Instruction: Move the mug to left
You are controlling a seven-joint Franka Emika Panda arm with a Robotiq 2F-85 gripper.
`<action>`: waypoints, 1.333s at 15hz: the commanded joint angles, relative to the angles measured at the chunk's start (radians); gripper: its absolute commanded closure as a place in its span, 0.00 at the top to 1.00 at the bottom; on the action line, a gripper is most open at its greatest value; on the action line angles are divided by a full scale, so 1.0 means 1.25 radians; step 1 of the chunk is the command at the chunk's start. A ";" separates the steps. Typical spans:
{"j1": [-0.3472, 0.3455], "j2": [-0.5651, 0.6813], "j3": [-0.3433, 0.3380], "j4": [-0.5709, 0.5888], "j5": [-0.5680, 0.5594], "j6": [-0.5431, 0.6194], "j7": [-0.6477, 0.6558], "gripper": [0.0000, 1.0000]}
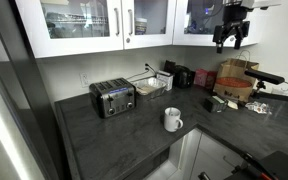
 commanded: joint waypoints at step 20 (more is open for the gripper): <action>0.115 0.646 0.125 0.191 0.183 0.419 -0.001 1.00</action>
